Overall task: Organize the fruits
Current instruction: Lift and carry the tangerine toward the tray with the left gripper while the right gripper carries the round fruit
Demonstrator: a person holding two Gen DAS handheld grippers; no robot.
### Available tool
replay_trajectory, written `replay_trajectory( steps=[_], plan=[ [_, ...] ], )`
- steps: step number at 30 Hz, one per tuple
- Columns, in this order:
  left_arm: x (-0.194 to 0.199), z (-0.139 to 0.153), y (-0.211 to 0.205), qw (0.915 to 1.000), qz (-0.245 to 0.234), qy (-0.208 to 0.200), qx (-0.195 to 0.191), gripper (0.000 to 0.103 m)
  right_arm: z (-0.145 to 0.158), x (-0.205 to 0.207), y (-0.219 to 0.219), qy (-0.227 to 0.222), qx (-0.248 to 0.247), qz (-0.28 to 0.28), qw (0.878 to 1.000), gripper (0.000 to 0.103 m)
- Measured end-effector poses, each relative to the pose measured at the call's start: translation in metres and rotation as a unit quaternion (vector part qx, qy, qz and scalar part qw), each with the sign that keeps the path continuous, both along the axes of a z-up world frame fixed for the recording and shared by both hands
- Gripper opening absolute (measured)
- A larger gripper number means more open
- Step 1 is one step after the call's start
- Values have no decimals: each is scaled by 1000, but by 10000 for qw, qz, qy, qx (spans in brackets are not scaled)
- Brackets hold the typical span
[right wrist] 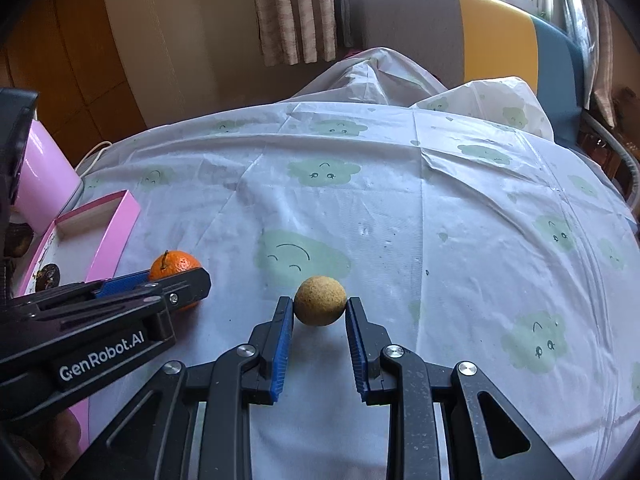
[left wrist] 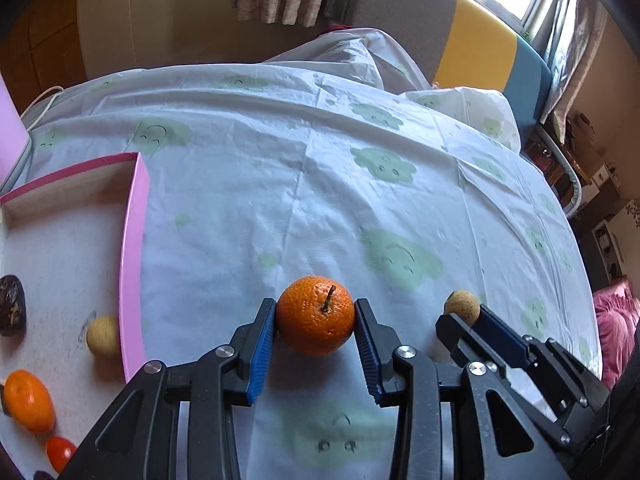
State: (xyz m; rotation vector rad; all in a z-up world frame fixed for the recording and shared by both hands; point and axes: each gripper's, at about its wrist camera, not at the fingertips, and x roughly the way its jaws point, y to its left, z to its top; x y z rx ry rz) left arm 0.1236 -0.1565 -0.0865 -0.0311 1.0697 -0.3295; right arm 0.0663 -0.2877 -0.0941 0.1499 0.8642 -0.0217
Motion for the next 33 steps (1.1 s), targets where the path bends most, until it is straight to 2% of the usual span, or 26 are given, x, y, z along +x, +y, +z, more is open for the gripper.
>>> replay_trajectory(
  steps=[10, 22, 33],
  plan=[
    [-54, 0, -4, 9974, -473, -493, 214, 39, -5, -42, -15, 36, 125, -198, 9997, 27],
    [-68, -1, 0, 9955, -587, -682, 299, 39, -15, -50, -7, -202, -201, -350, 9990, 27],
    [-80, -5, -2, 9904, -731, -1077, 474, 39, -17, -50, -2, -247, -378, -383, 9982, 27]
  ],
)
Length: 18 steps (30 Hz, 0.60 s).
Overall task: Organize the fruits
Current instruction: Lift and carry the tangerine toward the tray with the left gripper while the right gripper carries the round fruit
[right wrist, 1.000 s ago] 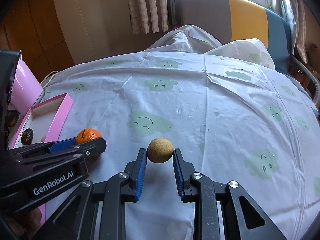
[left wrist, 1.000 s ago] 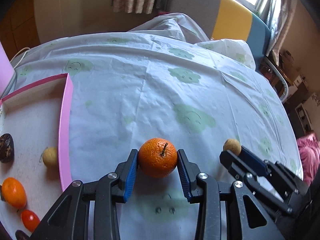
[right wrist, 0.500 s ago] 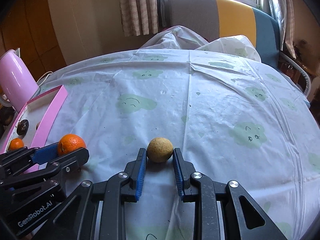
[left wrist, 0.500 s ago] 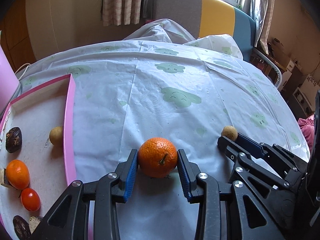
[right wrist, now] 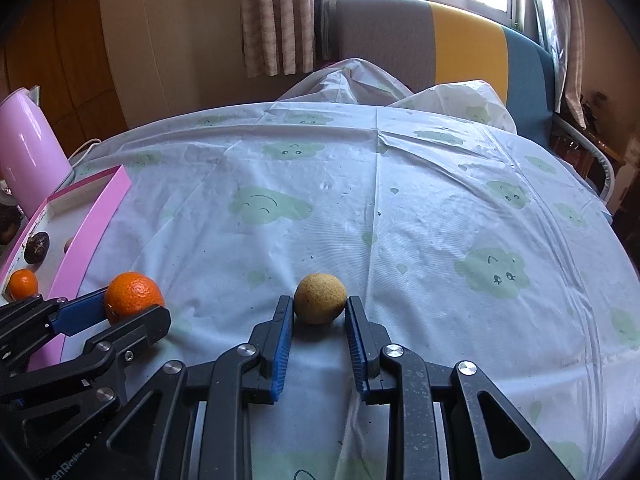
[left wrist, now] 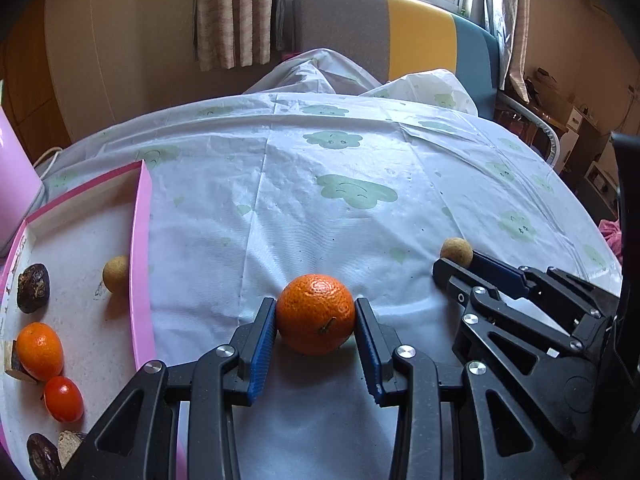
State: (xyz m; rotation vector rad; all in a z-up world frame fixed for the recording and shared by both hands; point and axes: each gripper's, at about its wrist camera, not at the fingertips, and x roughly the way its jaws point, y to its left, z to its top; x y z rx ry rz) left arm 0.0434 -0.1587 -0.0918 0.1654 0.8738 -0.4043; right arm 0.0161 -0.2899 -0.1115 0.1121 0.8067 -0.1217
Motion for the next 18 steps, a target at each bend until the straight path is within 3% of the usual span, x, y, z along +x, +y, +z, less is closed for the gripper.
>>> replay_trajectory(
  steps=[6, 12, 18],
  plan=[
    [0, -3, -1, 9999, -44, 146, 68, 38, -1, 1, 1, 9, -63, -3, 10000, 27],
    [-1, 5, 6, 9993, -10, 341, -120, 38, -1, 0, 1, -14, -80, -1, 10000, 27],
    [-13, 38, 13, 9993, -134, 63, -356, 38, -1, -1, 1, -18, -109, 2, 9999, 27]
  ],
)
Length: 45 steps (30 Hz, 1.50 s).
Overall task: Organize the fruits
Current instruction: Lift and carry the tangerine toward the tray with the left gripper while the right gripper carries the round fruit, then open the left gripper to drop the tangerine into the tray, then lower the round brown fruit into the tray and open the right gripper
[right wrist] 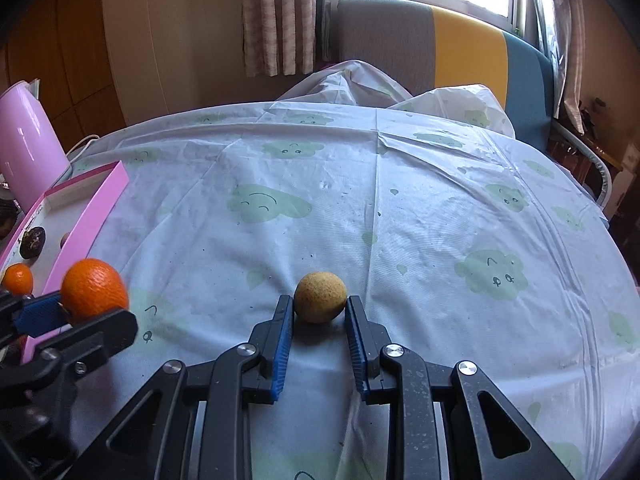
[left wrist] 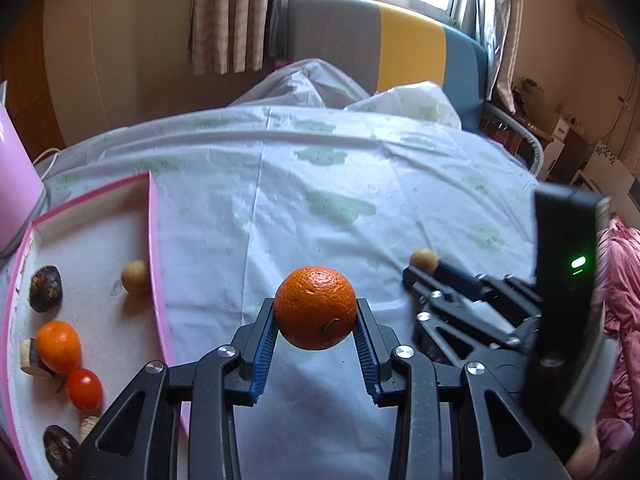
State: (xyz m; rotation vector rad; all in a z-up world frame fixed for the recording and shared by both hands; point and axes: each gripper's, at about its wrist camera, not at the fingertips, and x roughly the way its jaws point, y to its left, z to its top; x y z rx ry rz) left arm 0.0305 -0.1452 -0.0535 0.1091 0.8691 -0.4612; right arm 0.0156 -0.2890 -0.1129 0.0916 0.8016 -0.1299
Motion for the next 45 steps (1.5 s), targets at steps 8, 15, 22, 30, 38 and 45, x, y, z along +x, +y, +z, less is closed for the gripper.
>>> replay_trajectory(
  steps=[8, 15, 22, 30, 38, 45],
  plan=[
    [-2, 46, 34, 9986, 169, -440, -246, 38, 0, 1, 2, 12, -81, -2, 10000, 27],
    [15, 41, 80, 9963, 752, -347, -215, 38, 0, 1, 4, 24, -121, -3, 9999, 27],
    [39, 17, 124, 9891, 1469, -47, -110, 38, 0, 1, 4, 36, -160, 3, 9999, 27],
    [49, 6, 144, 9834, 1804, 150, -121, 39, 0, 1, 5, 49, -197, 2, 9998, 27],
    [43, 12, 149, 9821, 1878, 101, -144, 47, 0, 1, 5, 46, -208, 5, 9998, 27],
    [30, 31, 159, 9813, 1905, -157, -232, 47, 1, 1, 6, 68, -268, 1, 9996, 26]
  ],
)
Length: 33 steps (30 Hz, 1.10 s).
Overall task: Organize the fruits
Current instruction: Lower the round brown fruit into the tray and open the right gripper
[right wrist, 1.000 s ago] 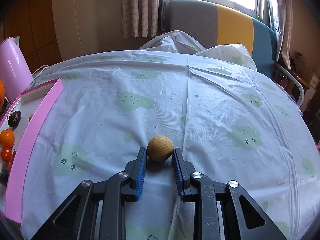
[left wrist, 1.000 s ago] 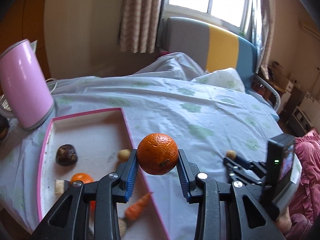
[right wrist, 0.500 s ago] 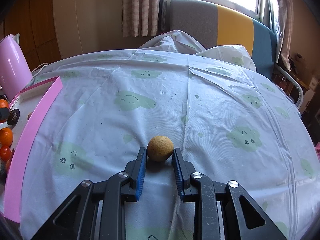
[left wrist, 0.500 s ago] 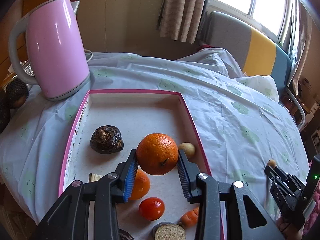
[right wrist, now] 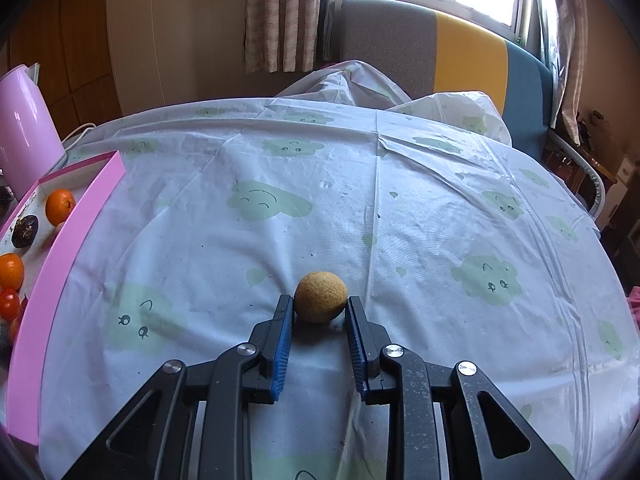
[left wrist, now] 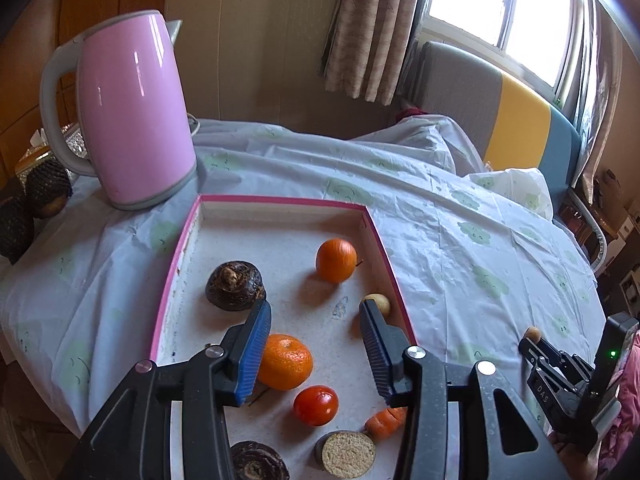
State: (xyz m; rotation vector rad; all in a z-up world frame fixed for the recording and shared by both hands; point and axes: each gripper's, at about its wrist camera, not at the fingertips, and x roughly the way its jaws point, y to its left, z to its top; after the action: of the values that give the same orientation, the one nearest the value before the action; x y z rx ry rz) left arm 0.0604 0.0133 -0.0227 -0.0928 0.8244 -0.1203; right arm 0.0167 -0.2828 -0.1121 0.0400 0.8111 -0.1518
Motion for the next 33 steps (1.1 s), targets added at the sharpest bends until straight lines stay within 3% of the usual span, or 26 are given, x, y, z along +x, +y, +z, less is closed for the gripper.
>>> replay_trajectory(
  steps=[10, 16, 23, 33],
  plan=[
    [-16, 12, 20, 9997, 151, -208, 38, 47, 17, 1, 8, -23, 135, 103, 9999, 26],
    [-21, 11, 31, 9995, 259, -194, 14, 47, 45, 5, 50, -262, 295, 746, 9964, 26],
    [-25, 11, 44, 9991, 374, -186, 11, 47, 71, 9, 116, -452, 382, 1711, 9835, 26],
    [-29, 10, 62, 9977, 654, -142, 62, 47, 64, 31, 179, -35, 612, 2399, 9689, 28]
  ],
)
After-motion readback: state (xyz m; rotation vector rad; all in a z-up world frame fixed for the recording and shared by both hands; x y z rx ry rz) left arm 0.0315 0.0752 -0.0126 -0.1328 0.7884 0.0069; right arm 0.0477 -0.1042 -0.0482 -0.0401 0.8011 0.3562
